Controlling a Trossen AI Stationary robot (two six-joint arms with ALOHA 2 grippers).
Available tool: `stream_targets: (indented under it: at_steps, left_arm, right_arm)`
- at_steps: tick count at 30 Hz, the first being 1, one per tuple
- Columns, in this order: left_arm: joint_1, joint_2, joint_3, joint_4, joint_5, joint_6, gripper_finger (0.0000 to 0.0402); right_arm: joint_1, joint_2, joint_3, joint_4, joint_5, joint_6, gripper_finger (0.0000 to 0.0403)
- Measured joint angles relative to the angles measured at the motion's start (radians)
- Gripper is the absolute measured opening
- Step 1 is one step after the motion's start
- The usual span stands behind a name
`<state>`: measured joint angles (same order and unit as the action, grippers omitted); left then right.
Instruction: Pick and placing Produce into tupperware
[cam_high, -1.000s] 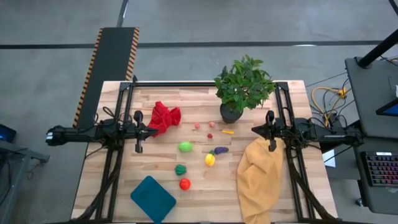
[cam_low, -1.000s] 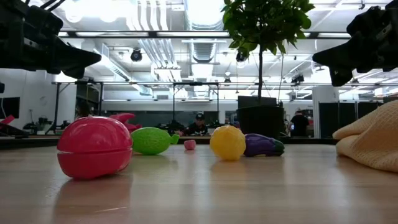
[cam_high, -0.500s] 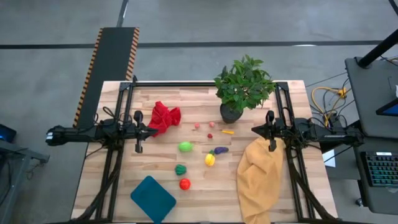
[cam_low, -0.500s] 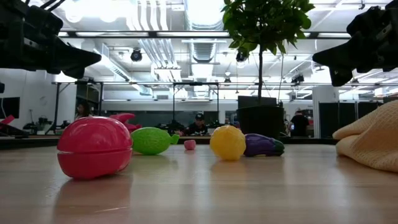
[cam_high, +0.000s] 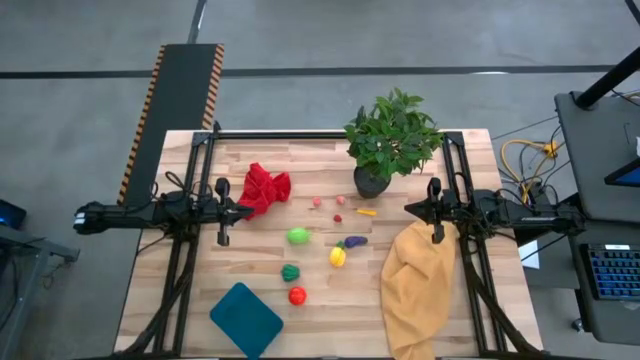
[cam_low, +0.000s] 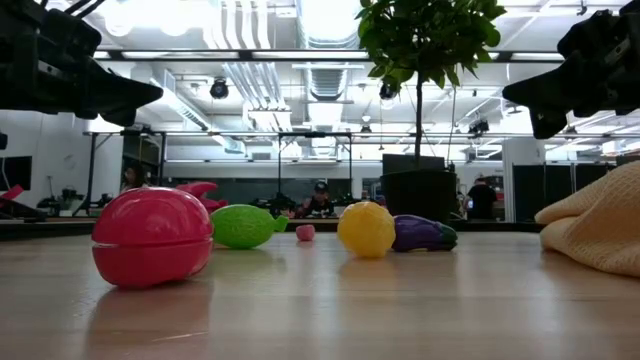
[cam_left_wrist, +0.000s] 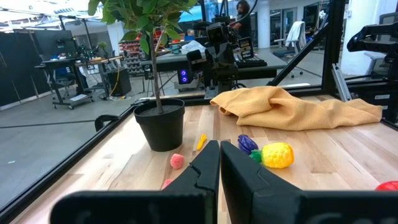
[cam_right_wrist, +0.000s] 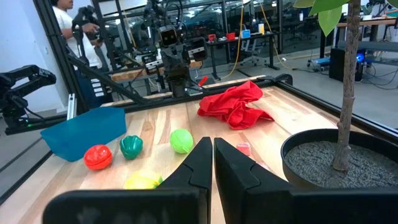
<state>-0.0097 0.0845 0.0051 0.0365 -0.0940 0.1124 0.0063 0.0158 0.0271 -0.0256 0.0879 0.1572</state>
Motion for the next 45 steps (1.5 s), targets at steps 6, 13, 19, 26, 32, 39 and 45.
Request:
stream_targets:
  at_steps: [6,13,19,26,32,39,45]
  left_arm:
    - [0.0,0.0,0.0,0.0,0.0,0.0,0.0]
    - [0.0,0.0,0.0,0.0,0.0,0.0,0.0]
    - [0.001,0.0,0.0,0.0,0.0,0.0,0.0]
    - [0.001,0.0,0.0,0.011,0.0,0.004,0.0]
    - [0.001,0.0,0.0,0.077,-0.023,-0.007,0.0]
    - [0.001,0.001,0.0,0.137,-0.023,0.0,0.0]
    - [0.001,0.0,0.006,0.256,-0.017,-0.001,0.0]
  right_arm:
    - [0.0,0.0,0.0,0.0,0.0,0.0,0.0009]
    - [0.0,0.0,0.0,0.0,0.0,0.0,0.0009]
    - [0.0,0.0,0.0,0.001,0.0,0.0,0.0009]
    - [0.0,0.0,0.0,0.029,-0.006,0.063,0.0009]
    - [0.0,0.006,0.0,0.053,0.148,0.078,0.0009]
    - [0.0,0.034,-0.001,0.206,-0.075,0.078,0.0009]
    - [0.012,0.078,-0.001,0.399,-0.217,0.077,0.003]
